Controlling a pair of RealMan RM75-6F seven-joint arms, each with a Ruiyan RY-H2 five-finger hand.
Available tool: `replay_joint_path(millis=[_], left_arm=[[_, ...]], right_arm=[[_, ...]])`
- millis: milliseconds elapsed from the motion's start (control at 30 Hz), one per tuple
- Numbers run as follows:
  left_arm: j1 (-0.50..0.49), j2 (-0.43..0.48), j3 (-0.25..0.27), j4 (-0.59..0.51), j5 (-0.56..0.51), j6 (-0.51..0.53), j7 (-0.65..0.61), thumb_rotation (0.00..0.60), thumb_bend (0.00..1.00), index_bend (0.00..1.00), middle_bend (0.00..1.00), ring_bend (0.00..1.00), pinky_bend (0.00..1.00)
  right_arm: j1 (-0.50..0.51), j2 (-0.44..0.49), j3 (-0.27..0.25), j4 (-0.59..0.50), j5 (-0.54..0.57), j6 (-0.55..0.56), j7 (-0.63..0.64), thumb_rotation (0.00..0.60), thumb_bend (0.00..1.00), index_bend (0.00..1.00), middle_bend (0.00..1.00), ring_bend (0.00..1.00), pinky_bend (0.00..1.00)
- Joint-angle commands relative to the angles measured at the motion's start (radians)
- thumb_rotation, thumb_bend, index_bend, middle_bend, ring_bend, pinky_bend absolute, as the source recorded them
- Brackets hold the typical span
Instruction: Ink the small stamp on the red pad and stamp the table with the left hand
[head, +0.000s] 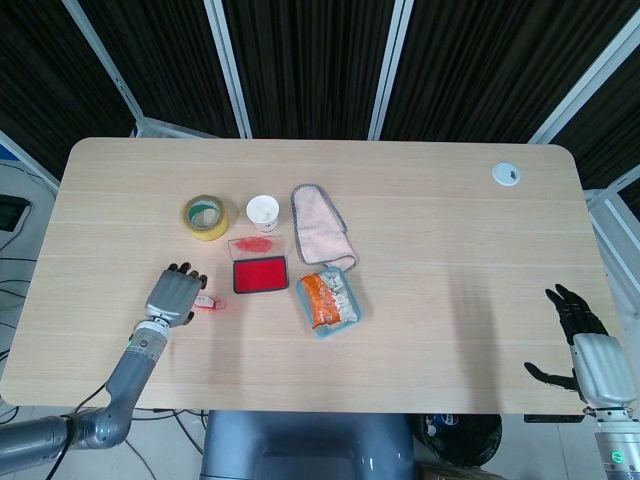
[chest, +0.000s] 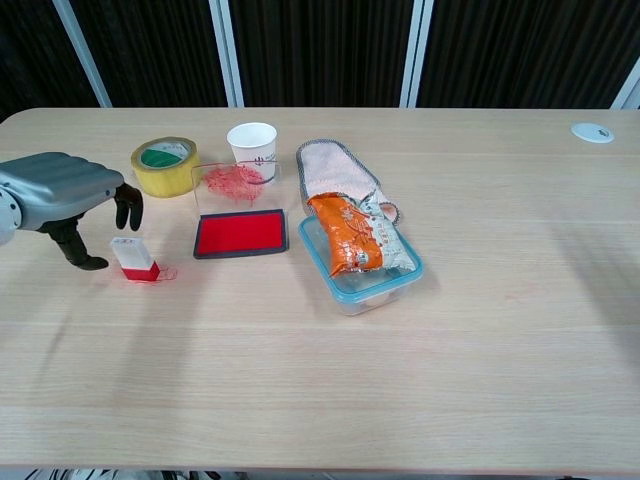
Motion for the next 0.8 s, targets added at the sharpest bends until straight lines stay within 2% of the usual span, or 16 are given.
replay_joint_path(millis=[33,400,600,800], left_arm=[[-0.008,-0.013,0.006,0.014,-0.003,0.0,-0.002,0.6,0.21,0.39,0.37,0.18,0.26],[-0.028,-0.05,0.018,0.051,-0.008,-0.002,-0.013,0.6,0.24,0.41,0.4,0.19,0.26],[-0.036,-0.064,0.025,0.064,-0.015,0.0,-0.018,0.6,0.24,0.47,0.41,0.2,0.26],[-0.041,-0.072,0.034,0.077,-0.015,0.004,-0.023,0.6,0.24,0.46,0.4,0.2,0.26]], right_arm=[[0.0,0.0,0.0,0.0,-0.001,0.0,0.001,0.6,0.12,0.0,0.0,0.0,0.18],[0.0,0.002,0.0,-0.002,0.002,-0.002,0.006,0.6,0.12,0.0,0.0,0.0,0.18],[0.0,0.003,0.0,-0.003,0.001,-0.003,0.008,0.6,0.12,0.0,0.0,0.0,0.18],[0.0,0.003,0.0,-0.003,0.001,-0.001,0.007,0.6,0.12,0.0,0.0,0.0,0.18]])
